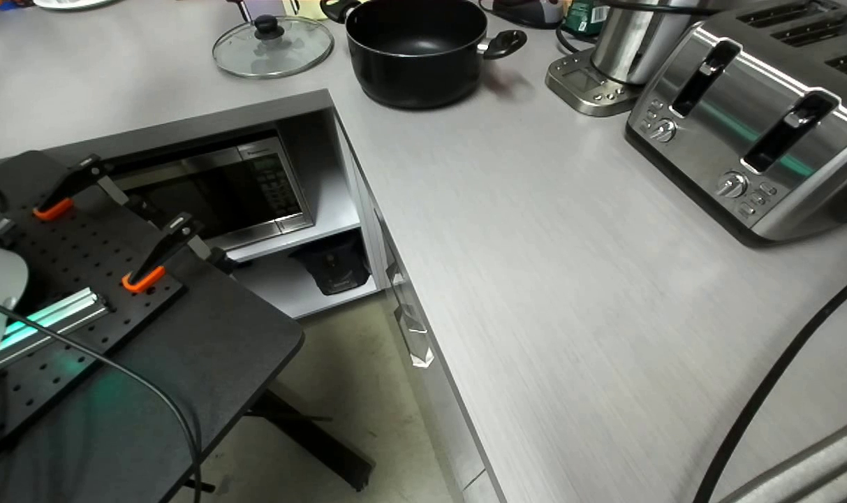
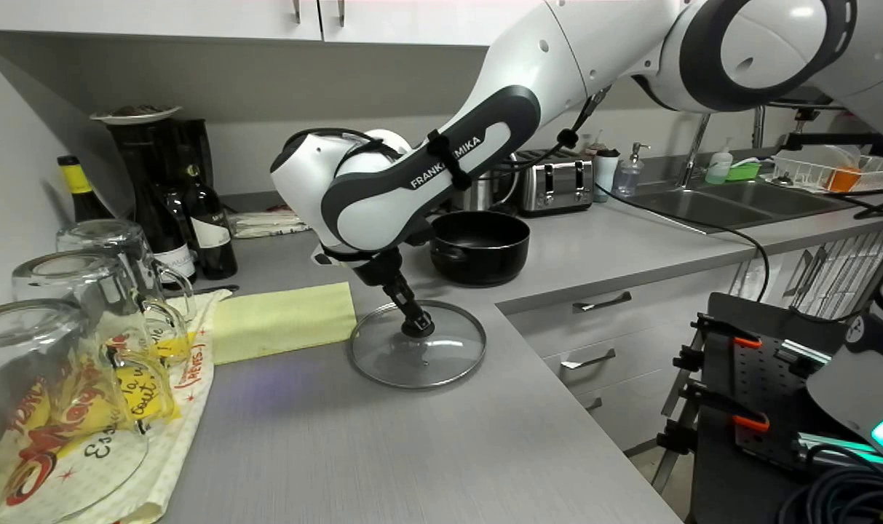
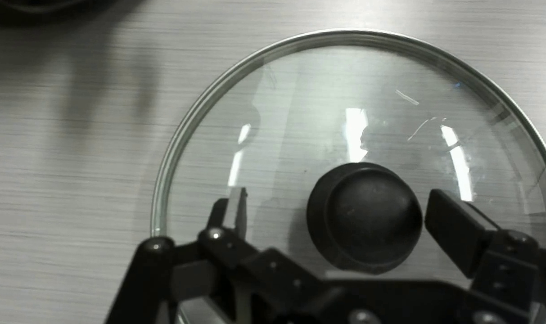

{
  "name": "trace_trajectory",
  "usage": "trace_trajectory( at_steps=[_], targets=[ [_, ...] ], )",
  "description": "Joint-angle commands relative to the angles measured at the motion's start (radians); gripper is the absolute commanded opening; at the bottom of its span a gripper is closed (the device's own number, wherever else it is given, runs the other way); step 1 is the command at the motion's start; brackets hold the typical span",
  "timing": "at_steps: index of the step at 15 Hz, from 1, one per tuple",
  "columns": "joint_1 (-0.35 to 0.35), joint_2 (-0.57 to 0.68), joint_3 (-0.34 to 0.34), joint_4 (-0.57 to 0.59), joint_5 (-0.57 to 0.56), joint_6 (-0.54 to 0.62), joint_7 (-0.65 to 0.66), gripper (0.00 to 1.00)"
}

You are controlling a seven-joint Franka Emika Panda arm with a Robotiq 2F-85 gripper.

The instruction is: Put the glass lid on the black pot.

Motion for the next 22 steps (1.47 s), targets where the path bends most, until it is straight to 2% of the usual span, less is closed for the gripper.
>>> trace_trajectory(
  at_steps=[1,3,4,5,11,14,22],
  targets=[
    [0.027,0.039,-0.015,0.067,-0.020,-0.050,-0.021,1.00],
    [0.030,0.040,-0.017,0.067,-0.020,-0.051,-0.021,1.00],
    [0.031,0.040,-0.018,0.066,-0.020,-0.051,-0.022,0.89],
    [0.031,0.039,-0.019,0.064,-0.021,-0.052,-0.023,0.74],
    [0.028,0.030,-0.020,0.058,-0.020,-0.059,-0.022,0.27],
    [0.027,0.026,-0.020,0.055,-0.019,-0.058,-0.022,0.25],
    [0.046,-0.095,-0.012,-0.076,-0.070,-0.003,-0.035,0.25]
  ],
)
